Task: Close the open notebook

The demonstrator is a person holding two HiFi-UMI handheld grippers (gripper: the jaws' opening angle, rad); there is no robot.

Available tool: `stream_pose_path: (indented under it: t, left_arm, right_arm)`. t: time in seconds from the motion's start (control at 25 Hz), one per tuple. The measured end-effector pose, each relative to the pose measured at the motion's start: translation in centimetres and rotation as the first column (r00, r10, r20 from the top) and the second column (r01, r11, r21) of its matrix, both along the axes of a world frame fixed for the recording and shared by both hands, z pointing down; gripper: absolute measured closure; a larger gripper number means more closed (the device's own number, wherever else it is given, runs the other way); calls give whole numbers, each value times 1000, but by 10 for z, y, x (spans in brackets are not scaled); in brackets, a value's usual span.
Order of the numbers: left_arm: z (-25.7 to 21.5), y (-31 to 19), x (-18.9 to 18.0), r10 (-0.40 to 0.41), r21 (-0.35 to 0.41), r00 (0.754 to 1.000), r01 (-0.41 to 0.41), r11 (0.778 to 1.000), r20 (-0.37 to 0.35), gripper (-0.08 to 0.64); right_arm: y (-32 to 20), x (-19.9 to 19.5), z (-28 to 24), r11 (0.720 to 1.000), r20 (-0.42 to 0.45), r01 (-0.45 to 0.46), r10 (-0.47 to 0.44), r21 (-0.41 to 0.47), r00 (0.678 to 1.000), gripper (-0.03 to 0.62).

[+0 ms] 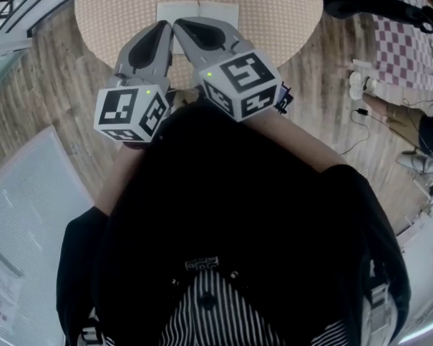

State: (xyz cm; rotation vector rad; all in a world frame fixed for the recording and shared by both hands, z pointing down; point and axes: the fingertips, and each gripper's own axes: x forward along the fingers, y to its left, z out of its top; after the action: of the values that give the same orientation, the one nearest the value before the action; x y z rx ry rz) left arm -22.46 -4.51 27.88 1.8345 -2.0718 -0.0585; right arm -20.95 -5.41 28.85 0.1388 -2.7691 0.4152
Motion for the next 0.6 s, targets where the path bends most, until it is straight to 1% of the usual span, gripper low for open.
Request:
stream_pose_path:
  t: [0.12,0.28,0.48,0.6]
  left_arm:
    - [9,-31,-3,0,-26,1000,-1,1000,-31,572]
    - [23,-69,-5,5,-69,999,-7,998,-39,572]
    - [43,-92,-1,4,-110,998,-10,994,-56,572]
    - [53,-96,0,12,-127,998,-20,992,-61,572]
  right_arm:
    - [-31,-2,8,1000,-14,8,-8,-31,1000,592]
    - [-65,-2,21,998,-20,16,-18,-63,1000,591]
    - [-95,-5,47,993,-42,-4,-1,-118,999,592]
    - [-102,-8,51,993,-33,-11,7,-120,999,592]
